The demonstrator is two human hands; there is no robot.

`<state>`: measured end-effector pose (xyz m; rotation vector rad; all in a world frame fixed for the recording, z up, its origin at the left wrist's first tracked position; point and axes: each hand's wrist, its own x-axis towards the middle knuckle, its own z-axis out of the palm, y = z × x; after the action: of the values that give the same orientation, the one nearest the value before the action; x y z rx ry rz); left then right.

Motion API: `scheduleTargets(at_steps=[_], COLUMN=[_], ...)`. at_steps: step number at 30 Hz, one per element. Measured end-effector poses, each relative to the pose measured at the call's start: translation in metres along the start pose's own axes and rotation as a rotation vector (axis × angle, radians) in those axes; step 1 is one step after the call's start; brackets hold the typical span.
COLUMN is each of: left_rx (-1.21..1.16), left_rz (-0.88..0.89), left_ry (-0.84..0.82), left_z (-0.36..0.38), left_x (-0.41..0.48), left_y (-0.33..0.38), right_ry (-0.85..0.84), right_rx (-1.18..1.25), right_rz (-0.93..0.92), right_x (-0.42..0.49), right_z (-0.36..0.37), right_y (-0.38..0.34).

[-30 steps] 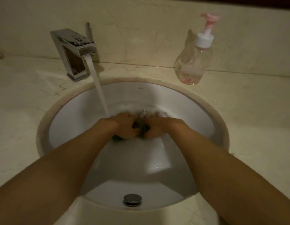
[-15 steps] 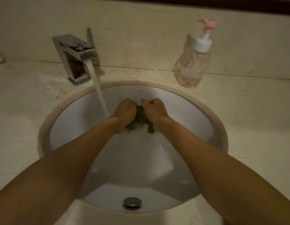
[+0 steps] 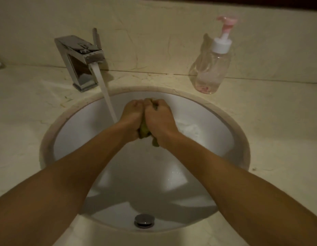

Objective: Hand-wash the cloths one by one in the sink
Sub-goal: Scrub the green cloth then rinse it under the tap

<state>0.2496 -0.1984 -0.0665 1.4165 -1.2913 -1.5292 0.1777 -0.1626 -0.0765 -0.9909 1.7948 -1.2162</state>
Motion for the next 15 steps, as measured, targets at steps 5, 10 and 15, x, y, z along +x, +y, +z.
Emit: scheduleTargets(at_steps=[5,10,15], left_rx=[0.531,1.427,1.369], left_rz=[-0.020,0.356,0.376], left_ry=[-0.160,-0.086,-0.409], left_z=[-0.003,-0.015,-0.021], left_x=[0.014,0.016,0.018], left_y=[-0.019,-0.036,-0.042], right_ry=[-0.030,-0.055,-0.319], right_rx=[-0.530,-0.868,-1.078], right_rz=[0.090,-0.118,-0.115], right_x=[0.028,0.029,0.034], right_z=[-0.036,-0.041,-0.031], right_y=[0.021,0.035,0.052])
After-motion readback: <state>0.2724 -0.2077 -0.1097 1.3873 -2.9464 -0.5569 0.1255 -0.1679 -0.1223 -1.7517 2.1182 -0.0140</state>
